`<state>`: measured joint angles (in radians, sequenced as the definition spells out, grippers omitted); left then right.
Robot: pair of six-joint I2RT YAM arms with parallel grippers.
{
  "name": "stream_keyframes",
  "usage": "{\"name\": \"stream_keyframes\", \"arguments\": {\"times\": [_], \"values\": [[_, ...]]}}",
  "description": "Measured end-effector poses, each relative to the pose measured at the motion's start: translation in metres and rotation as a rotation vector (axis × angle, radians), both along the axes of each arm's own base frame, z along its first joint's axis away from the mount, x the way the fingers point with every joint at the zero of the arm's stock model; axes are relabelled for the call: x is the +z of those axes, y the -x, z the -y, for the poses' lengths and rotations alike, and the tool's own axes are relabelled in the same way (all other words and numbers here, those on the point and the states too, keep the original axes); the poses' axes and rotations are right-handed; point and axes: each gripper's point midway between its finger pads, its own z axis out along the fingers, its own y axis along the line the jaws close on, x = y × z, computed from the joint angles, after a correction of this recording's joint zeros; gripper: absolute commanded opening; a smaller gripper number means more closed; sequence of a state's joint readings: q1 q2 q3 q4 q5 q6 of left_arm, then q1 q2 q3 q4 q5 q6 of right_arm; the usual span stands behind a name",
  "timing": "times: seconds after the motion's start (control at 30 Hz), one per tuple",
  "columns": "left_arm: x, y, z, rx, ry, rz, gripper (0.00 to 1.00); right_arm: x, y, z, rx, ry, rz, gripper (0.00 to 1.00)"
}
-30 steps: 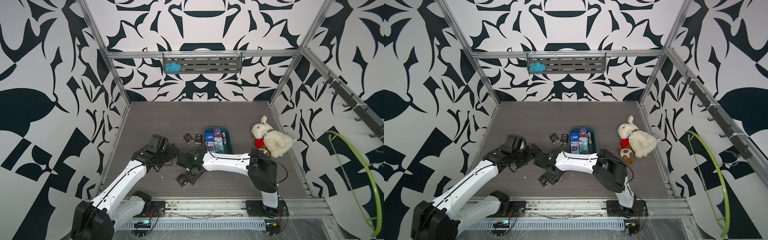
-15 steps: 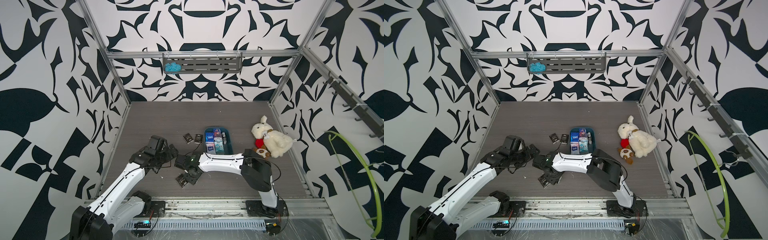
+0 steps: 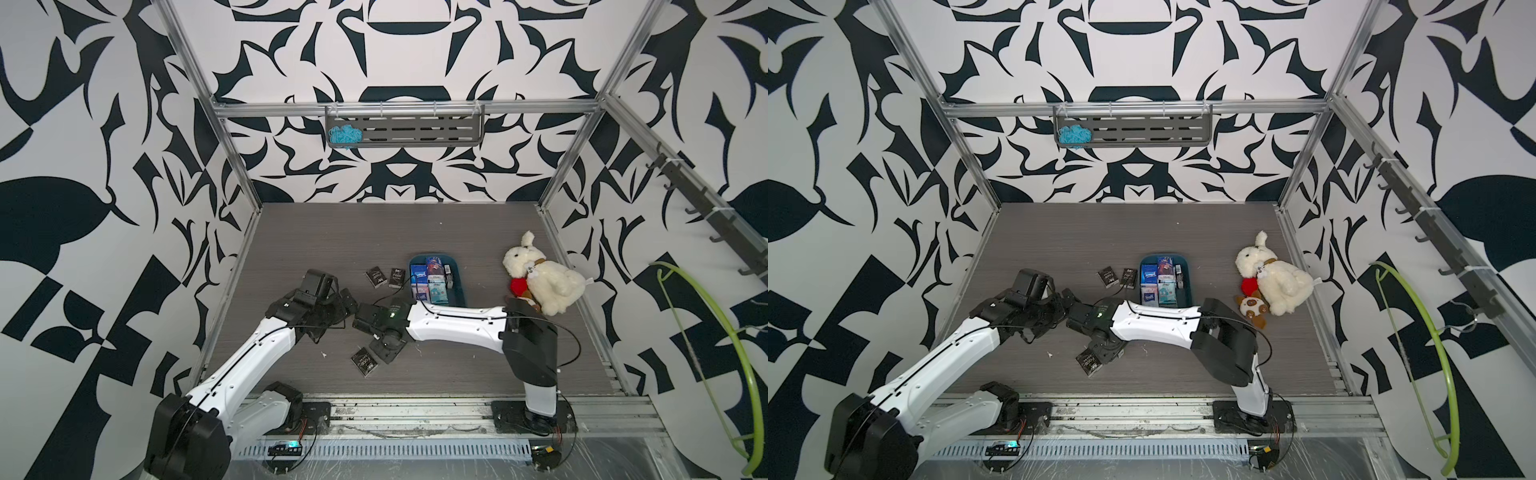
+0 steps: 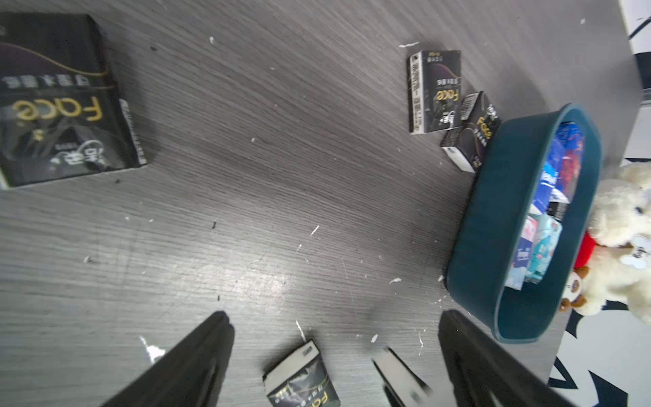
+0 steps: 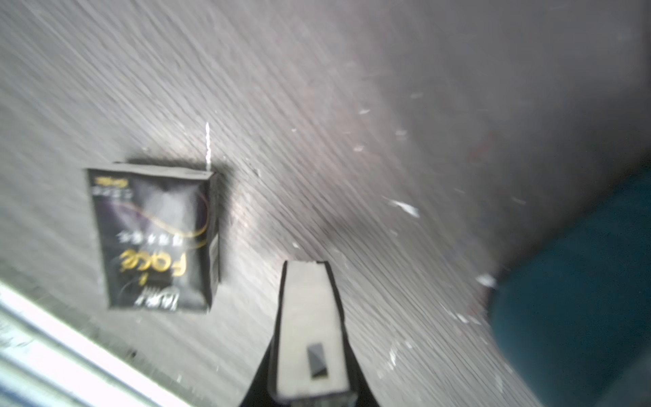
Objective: Put the pocket tissues into the storage box
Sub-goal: Pick up the pocket tissues from the center of the board, then place the pocket tissues in the storage box.
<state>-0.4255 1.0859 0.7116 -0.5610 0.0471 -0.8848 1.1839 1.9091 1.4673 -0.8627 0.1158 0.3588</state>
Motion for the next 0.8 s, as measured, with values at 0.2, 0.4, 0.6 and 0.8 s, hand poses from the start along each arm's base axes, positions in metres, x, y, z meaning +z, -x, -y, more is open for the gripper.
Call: {"name": "stream_keyframes", "arguments": {"times": [0.2,0.4,0.6,0.8], "values": [[-0.003,-0.022,0.014,-0.018,0.013,-0.024,0.97,0.039,-0.026,0.020,-0.135,-0.076,0.036,0.13],[-0.007,-0.044,0.032,-0.049,0.030,-0.052,0.97,0.065,-0.072,0.080,-0.361,-0.125,0.076,0.14],[-0.003,-0.060,0.042,-0.066,0.047,-0.040,0.97,0.064,-0.106,0.154,-0.572,-0.083,0.080,0.14],[-0.008,-0.063,0.044,-0.073,0.041,-0.048,0.97,0.053,-0.123,0.196,-0.656,-0.020,0.061,0.15]]}}
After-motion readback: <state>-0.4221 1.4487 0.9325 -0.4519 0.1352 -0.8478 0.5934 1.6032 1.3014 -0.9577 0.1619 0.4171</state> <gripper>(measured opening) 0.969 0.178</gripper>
